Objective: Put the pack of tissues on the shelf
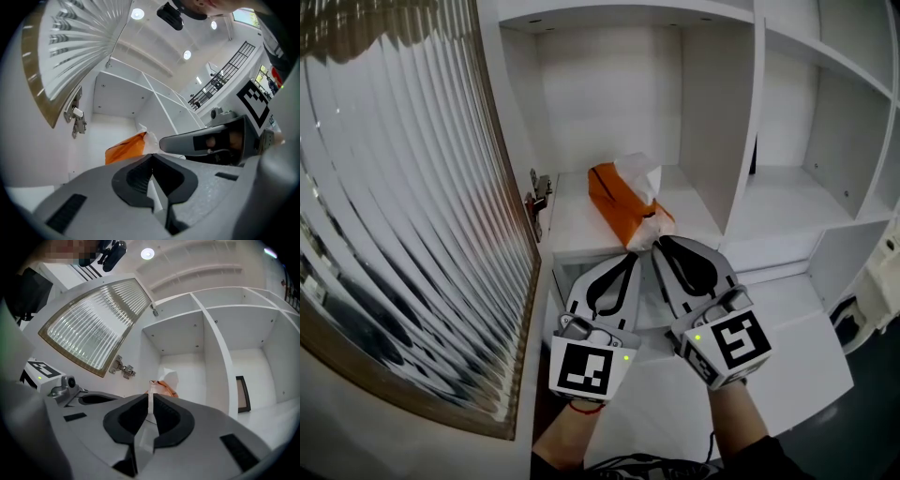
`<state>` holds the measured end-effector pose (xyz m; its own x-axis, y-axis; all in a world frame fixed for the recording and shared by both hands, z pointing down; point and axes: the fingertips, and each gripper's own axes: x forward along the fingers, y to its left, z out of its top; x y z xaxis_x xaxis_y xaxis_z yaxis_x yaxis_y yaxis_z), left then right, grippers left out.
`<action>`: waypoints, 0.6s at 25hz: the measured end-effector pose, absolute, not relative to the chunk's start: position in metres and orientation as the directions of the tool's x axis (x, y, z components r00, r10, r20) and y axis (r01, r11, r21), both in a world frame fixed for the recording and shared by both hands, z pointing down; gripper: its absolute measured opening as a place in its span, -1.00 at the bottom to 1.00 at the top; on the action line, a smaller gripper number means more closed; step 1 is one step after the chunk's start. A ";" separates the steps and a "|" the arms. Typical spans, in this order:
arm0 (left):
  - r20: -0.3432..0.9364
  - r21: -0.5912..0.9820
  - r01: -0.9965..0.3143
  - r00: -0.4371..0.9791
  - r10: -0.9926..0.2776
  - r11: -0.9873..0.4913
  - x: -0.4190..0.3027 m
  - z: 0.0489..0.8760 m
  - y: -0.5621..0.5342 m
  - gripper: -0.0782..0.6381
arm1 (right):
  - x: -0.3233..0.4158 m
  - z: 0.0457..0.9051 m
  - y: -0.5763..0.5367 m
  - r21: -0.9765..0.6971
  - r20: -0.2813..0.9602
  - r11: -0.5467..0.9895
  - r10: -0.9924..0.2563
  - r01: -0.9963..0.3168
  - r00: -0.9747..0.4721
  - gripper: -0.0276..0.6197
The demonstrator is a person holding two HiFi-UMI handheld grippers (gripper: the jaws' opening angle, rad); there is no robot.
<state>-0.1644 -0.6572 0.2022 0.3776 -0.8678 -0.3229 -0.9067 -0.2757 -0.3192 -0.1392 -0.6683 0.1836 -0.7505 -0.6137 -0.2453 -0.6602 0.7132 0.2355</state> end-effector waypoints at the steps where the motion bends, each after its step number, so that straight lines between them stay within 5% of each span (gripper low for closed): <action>1: -0.325 -0.327 -0.905 0.379 -0.867 -0.273 -0.165 0.202 -0.657 -0.76 | -0.141 0.184 -0.669 0.246 -0.243 0.709 -0.615 -0.661 -0.750 -0.81; 15: -0.295 -0.343 -0.898 0.381 -0.876 -0.275 -0.172 0.215 -0.647 -0.76 | -0.164 0.185 -0.683 0.237 -0.167 0.698 -0.656 -0.676 -0.736 -0.81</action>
<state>-0.1717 -0.6467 0.2150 0.3806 -0.8763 -0.2954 -0.8984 -0.2746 -0.3428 -0.1639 -0.6831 0.1854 -0.7359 -0.6562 -0.1669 -0.6760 0.6979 0.2368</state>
